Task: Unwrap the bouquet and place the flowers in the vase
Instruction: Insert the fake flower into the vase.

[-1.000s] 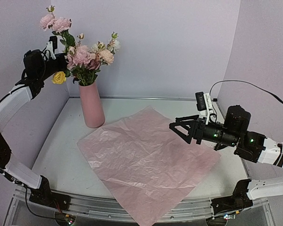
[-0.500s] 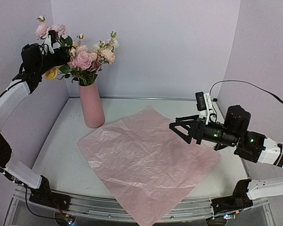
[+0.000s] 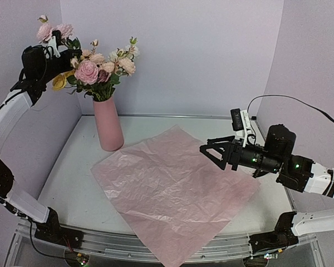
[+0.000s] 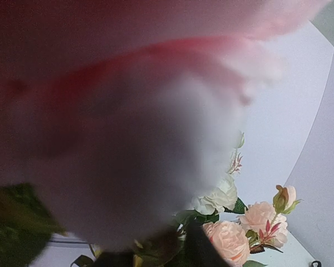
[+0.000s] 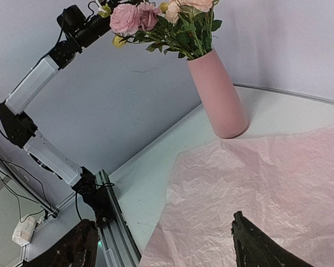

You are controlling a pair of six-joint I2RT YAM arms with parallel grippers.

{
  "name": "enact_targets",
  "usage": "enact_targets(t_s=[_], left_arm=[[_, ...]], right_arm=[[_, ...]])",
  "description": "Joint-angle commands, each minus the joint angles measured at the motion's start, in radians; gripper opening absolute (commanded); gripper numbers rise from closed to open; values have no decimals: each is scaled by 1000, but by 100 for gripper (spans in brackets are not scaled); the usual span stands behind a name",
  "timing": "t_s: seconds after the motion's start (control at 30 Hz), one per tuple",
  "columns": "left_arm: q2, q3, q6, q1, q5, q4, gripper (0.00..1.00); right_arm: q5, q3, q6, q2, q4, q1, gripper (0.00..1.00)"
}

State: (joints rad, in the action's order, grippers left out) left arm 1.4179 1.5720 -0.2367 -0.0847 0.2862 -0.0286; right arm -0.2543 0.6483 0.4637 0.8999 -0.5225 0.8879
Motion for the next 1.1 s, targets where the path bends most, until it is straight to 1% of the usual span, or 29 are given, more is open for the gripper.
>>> enact_targets(t_s=[0.0,0.03,0.07,0.33,0.43,0.47,0.5,0.53,0.57,0.67,0.7,0.83,0.9,0.97,1.07], left_arm=[[49,101,18,-2,11,-47,11],[66,117,17,-3,19,-65,6],[81,126,14,-2,30,-76,5],[146,100,4,-4,76,-102,2],[157,98,5,-3,96,-125,3],[156,102,6,-4,99,-131,6],[153,107,8,-4,101,-137,11],[148,114,11,-4,100,-140,19],[141,122,12,-4,97,-142,25],[116,154,13,-4,73,-154,40],[106,162,8,-4,58,-158,43],[54,162,-32,-4,-6,-177,53],[24,150,-57,-4,-48,-197,57],[6,153,-85,-4,-85,-254,59],[5,187,-106,-4,-103,-359,60]], right_arm=[[-5,35,-7,1,-34,-1,83],[-7,36,-6,3,-35,-1,83],[-7,36,-6,5,-36,0,84],[-5,36,-6,15,-40,0,84],[-6,39,-6,21,-42,0,84],[-6,40,-7,23,-42,0,84],[-6,40,-7,24,-43,0,84],[-5,41,-6,27,-44,0,84],[-5,42,-6,29,-45,0,84],[-8,43,-3,37,-50,-1,84],[-9,42,-2,39,-53,0,84],[-13,39,4,47,-61,-1,84],[-14,38,6,48,-66,0,84],[-15,37,7,49,-68,0,84],[-16,38,7,49,-68,0,84]])
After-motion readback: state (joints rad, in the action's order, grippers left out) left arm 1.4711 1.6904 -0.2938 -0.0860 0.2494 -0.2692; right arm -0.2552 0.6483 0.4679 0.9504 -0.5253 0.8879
